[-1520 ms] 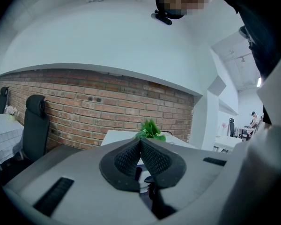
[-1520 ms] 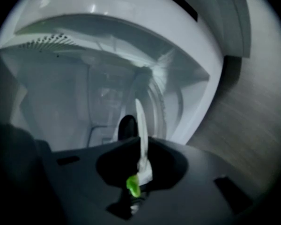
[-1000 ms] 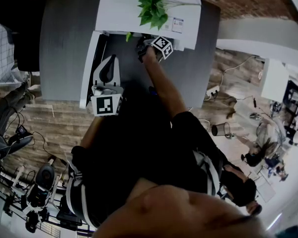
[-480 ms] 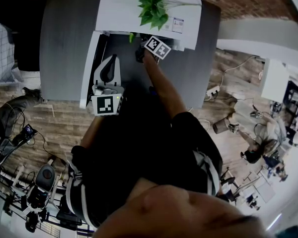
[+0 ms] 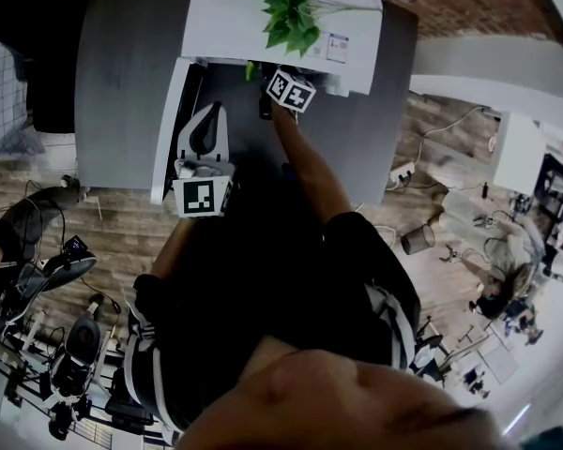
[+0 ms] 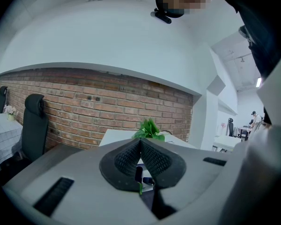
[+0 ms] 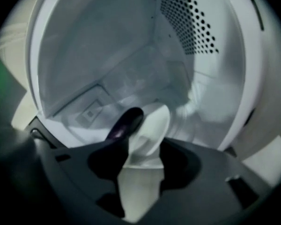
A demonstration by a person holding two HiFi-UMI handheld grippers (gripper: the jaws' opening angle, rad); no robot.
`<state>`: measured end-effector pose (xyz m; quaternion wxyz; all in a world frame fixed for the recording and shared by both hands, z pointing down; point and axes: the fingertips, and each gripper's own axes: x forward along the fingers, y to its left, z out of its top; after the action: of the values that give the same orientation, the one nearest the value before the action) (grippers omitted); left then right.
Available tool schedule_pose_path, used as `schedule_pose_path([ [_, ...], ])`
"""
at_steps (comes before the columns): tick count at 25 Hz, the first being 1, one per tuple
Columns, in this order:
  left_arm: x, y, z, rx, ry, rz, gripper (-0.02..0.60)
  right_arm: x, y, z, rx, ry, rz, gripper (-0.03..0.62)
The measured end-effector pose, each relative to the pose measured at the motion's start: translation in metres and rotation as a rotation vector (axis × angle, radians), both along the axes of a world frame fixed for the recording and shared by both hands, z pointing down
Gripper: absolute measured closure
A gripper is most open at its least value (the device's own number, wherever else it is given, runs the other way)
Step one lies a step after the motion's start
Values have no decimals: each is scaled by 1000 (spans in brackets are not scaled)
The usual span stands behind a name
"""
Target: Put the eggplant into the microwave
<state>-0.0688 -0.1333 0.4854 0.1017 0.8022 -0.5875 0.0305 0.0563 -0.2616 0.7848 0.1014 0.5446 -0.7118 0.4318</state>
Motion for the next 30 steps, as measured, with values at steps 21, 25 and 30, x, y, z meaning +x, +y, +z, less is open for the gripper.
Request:
schedule_pose_path([
  [21,1,-1,2,-2,2,11,548,19,9,-4,46,5,77,340],
  [25,1,-2,2,-6,5,12,548,21,9,-3,41,-14,110,338],
  [30,2,-2,1,0,-4,19,546,22,10,-3,32,-5,104,338],
])
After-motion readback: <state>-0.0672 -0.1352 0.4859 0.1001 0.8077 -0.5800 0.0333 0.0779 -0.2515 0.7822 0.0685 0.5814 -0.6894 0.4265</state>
